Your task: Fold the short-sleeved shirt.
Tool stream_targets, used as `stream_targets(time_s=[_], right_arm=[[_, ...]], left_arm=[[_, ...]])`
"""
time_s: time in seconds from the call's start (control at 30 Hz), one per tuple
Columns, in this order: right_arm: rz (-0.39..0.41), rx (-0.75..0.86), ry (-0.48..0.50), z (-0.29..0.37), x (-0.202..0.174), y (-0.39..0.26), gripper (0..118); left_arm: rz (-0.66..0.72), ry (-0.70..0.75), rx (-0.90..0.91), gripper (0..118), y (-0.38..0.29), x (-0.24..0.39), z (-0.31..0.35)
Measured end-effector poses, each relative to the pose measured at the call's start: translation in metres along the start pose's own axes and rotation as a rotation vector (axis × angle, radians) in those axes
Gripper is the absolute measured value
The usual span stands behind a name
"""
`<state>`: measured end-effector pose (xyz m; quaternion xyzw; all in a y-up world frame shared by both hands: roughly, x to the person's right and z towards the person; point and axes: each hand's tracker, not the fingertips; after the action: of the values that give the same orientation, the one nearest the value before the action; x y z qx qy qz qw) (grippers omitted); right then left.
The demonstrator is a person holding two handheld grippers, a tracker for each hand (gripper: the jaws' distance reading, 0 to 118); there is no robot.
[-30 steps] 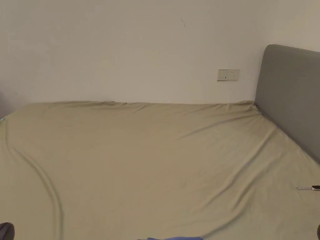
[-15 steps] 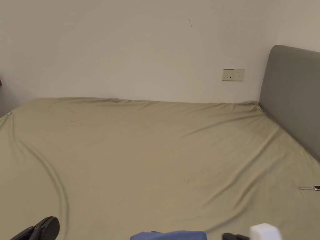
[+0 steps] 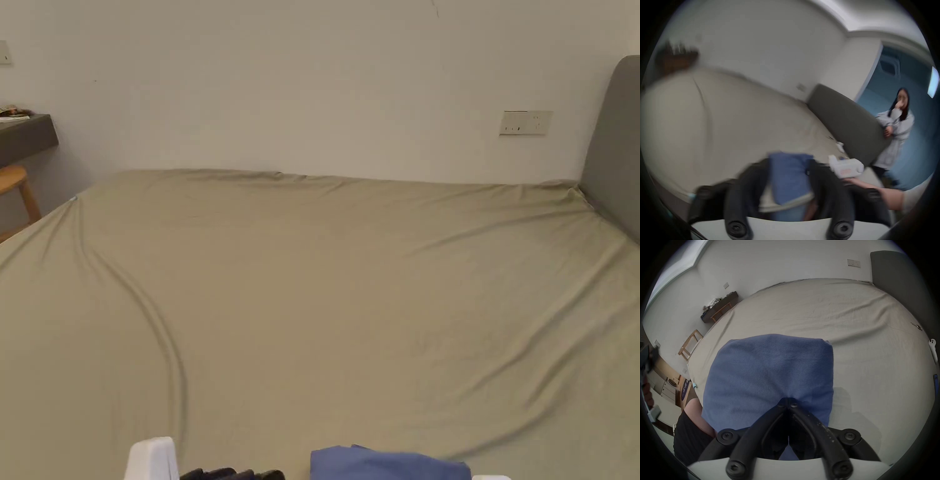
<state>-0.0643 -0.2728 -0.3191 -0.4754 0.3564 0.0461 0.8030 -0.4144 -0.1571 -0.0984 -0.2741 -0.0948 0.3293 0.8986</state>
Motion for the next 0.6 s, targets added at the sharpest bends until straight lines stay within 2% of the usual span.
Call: stream_targets(time_s=[0.03,0.07,0.1,0.17,0.3,0.33,0.37,0.43,0.5,0.53,0.57,0.6], right_arm=[[-0.007,0.001,0.002,0.000,-0.001,0.000,1],[-0.011,0.003,0.002,0.000,-0.001,0.000,1],[-0.012,0.004,0.003,0.000,-0.001,0.000,1],[-0.022,0.012,0.018,0.001,0.002,-0.001,1],[-0.062,0.011,0.040,0.004,0.007,-0.001,1],[-0.065,0.010,0.043,0.004,0.008,-0.001,1],[-0.063,0.012,0.041,0.003,0.007,-0.001,1],[-0.049,0.009,0.037,0.002,0.006,-0.002,1],[-0.046,0.011,0.035,0.001,0.006,-0.002,1],[-0.046,0.011,0.035,0.001,0.007,-0.002,1],[-0.048,0.011,0.036,0.001,0.007,-0.002,1],[-0.051,0.011,0.036,0.000,0.007,-0.002,1]], left_arm=[[0.034,-0.023,-0.042,114,0.000,-0.016,-0.022],[0.046,-0.056,-0.091,118,-0.004,-0.031,-0.045],[0.090,-0.112,-0.105,118,-0.006,-0.050,-0.062],[0.126,-0.052,-0.203,118,-0.012,-0.080,-0.099],[0.187,0.023,-0.228,118,-0.021,-0.116,-0.141],[0.179,-0.089,-0.151,118,-0.021,-0.112,-0.138],[0.199,-0.126,-0.127,118,-0.020,-0.110,-0.141],[0.274,-0.107,-0.189,118,-0.029,-0.097,-0.161],[0.194,-0.193,-0.180,118,-0.035,-0.082,-0.169],[0.182,-0.164,-0.206,118,-0.036,-0.076,-0.176],[0.189,-0.162,-0.235,102,-0.032,-0.065,-0.182],[0.220,-0.172,-0.235,35,-0.028,-0.065,-0.183]])
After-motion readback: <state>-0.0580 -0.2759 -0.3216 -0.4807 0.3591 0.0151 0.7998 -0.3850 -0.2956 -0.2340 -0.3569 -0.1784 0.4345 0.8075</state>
